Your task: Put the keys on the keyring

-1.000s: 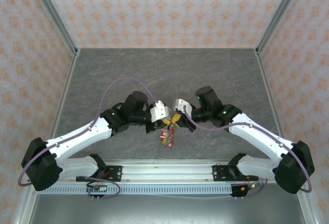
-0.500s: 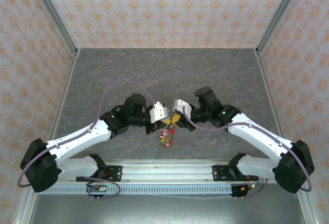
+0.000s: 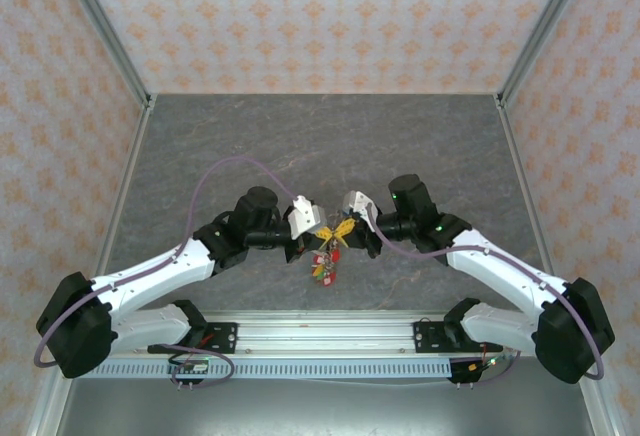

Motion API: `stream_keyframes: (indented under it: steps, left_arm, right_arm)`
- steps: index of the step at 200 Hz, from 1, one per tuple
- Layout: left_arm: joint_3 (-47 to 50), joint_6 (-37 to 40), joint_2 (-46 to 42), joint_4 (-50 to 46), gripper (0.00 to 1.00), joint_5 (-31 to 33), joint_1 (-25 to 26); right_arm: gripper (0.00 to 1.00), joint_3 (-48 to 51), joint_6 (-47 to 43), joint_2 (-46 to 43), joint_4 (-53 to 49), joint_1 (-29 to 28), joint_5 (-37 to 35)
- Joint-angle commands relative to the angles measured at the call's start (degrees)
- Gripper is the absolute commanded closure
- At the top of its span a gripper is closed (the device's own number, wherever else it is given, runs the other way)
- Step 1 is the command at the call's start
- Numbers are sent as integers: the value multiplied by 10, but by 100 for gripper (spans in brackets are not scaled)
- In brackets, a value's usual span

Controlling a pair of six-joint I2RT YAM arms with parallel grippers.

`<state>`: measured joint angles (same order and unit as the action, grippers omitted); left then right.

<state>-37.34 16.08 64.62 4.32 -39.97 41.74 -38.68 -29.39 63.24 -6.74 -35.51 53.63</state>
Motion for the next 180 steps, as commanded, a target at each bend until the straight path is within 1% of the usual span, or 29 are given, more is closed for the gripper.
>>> stream_keyframes:
  steps: [1, 2, 11, 16, 34, 55, 76, 113, 148, 180]
  left_arm:
    - [-17, 2, -14, 36, 100, -23, 4]
    - [-18, 4, -14, 32, 100, -21, 4]
    - [-28, 18, -10, 0, 90, -12, 4]
    - [-36, 29, -8, -19, 86, -7, 3]
    - [-60, 61, 6, -86, 83, 4, 5]
    - [-72, 79, 12, -116, 79, 11, 5]
    - [-80, 87, 17, -130, 77, 16, 6]
    - [-92, 93, 30, -145, 75, 16, 11]
    - [-99, 95, 38, -144, 75, 13, 13]
    - [-105, 98, 43, -148, 77, 12, 14]
  right_arm:
    - [99, -6, 7, -10, 32, 4, 8]
    - [99, -7, 7, -10, 31, 4, 8]
    - [100, -15, 2, -10, 20, 4, 6]
    - [100, -20, -1, -9, 12, 3, 6]
    - [100, -37, -21, -8, -20, 2, -3]
    - [100, -61, -53, -2, -72, -2, -15]
    - [100, -73, -68, 0, -94, -6, -21]
    - [100, -84, -77, 3, -102, -14, -24]
    - [100, -96, -87, 6, -119, -22, -31]
    - [100, -108, -105, 13, -152, -31, -54]
